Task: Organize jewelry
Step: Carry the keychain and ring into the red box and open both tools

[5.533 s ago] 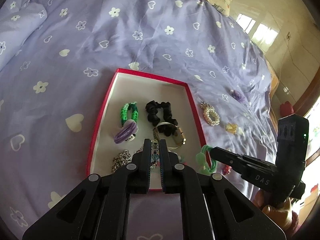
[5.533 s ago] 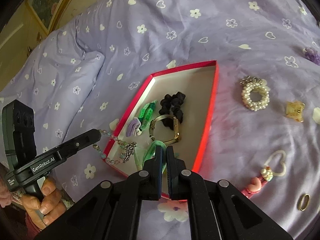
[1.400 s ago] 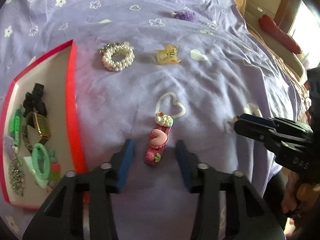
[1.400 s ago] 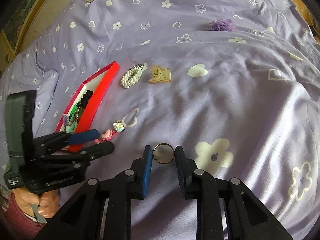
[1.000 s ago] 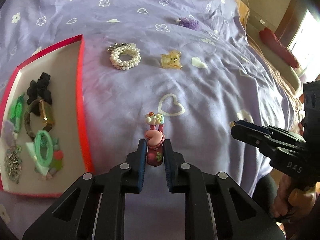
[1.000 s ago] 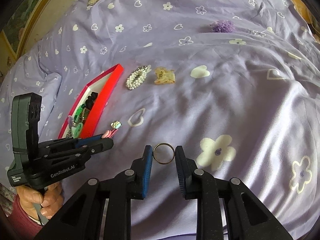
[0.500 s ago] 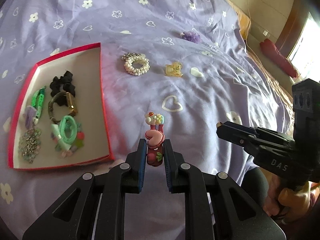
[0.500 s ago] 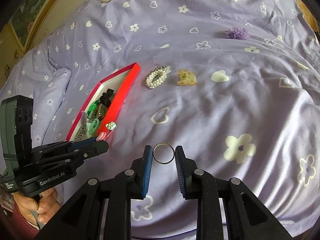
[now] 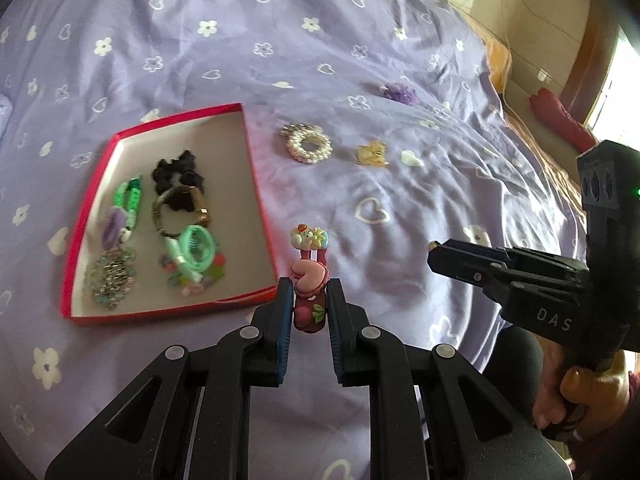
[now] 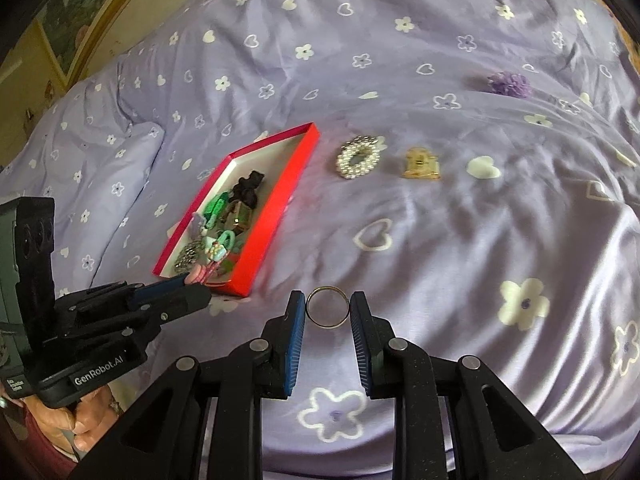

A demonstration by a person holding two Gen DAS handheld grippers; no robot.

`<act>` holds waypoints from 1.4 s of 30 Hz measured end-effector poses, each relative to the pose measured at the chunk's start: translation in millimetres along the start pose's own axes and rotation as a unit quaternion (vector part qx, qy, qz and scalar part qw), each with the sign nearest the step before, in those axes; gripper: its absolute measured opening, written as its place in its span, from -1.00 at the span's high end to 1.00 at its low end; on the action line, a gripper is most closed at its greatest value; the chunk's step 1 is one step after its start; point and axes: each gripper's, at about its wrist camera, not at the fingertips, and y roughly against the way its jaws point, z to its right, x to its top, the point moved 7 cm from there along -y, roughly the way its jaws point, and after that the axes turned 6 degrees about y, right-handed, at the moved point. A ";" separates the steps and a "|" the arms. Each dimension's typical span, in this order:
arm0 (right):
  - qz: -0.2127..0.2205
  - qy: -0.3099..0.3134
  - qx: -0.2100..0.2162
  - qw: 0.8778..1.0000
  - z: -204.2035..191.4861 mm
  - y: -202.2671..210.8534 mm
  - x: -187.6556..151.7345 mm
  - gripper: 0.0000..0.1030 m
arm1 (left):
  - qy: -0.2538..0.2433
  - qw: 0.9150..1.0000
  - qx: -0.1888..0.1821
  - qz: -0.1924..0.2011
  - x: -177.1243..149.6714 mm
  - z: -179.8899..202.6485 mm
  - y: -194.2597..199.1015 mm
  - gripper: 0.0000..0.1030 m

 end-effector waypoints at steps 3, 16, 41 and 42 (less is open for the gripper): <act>-0.002 0.007 0.006 1.000 -9.7 -4.3 2.4 0.55 | 0.011 1.000 0.008 0.007 2.0 -12.5 6.4 0.71; -0.013 0.042 0.030 0.999 -54.2 -27.6 18.0 0.55 | 0.059 0.997 0.044 0.030 8.1 -71.5 22.1 0.71; -0.028 0.085 0.066 0.994 -114.5 -81.0 52.6 0.55 | 0.132 0.988 0.069 0.030 9.6 -154.9 14.1 0.71; -0.031 0.086 0.066 0.994 -115.5 -84.0 52.7 0.55 | 0.133 0.988 0.069 0.029 9.8 -157.4 12.5 0.71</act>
